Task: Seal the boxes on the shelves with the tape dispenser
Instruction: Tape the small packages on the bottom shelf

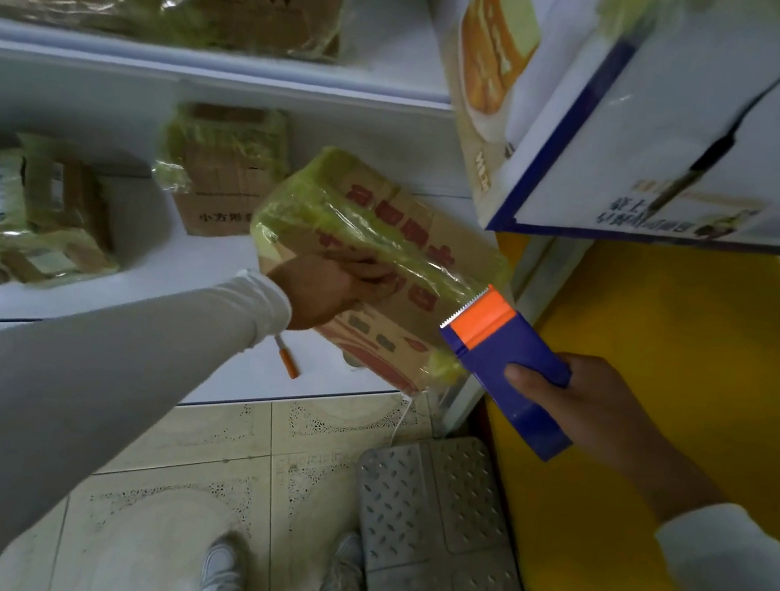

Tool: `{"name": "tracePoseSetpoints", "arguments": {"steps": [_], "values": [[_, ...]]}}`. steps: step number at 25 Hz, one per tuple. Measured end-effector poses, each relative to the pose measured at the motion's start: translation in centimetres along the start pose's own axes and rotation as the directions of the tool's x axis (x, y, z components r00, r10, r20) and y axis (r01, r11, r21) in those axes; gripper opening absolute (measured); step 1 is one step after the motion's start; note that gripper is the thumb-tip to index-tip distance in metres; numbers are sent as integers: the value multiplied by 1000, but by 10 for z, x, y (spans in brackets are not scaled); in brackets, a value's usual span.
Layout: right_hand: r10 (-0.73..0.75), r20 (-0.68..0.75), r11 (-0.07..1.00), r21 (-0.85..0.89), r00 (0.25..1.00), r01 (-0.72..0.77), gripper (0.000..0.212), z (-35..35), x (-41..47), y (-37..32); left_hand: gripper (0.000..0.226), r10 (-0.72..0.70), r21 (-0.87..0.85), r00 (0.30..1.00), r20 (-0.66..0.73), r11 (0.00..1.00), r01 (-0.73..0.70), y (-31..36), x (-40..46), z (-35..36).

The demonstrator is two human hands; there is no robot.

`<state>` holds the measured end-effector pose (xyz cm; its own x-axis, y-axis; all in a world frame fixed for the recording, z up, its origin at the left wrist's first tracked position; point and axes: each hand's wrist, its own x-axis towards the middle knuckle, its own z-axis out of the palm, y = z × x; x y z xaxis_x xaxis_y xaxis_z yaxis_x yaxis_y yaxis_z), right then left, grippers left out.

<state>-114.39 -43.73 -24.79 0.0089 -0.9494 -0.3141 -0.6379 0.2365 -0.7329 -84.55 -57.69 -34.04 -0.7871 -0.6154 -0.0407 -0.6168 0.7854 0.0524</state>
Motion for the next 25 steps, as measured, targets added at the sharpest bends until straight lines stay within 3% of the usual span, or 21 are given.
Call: {"name": "tracePoseSetpoints", "arguments": {"steps": [3, 7, 10, 13, 15, 19, 23, 25], "values": [[-2, 12, 1000, -6, 1000, 2, 48, 0, -2, 9, 51, 94, 70, 994, 60, 993, -98, -13, 2, -8], [17, 2, 1000, 10, 1000, -17, 42, -3, 1, 21, 44, -151, -58, 984, -95, 988, 146, -22, -4, -20], [6, 56, 1000, 10, 998, -6, 43, 0, 4, 21, 62, -312, -135, 933, -179, 947, 290, 23, 2, -21], [3, 94, 1000, -4, 996, -3, 40, 3, 10, 18, 93, -321, -35, 947, -14, 947, 320, 73, 10, -12], [10, 97, 1000, -11, 995, -9, 39, 1, 13, 17, 89, -314, -11, 948, 43, 949, 315, 70, 11, -10], [-1, 126, 1000, -23, 992, 4, 39, 4, 16, 16, 72, -173, -81, 982, 70, 981, 178, 17, 4, -20], [-36, 165, 998, 47, 986, 29, 33, 21, 18, 1, 70, -186, -255, 982, -26, 951, 174, 8, -18, -24], [-69, 219, 993, 104, 973, 47, 26, 26, 19, -5, 62, -256, -411, 961, -105, 891, 193, 19, -29, -23]]}}
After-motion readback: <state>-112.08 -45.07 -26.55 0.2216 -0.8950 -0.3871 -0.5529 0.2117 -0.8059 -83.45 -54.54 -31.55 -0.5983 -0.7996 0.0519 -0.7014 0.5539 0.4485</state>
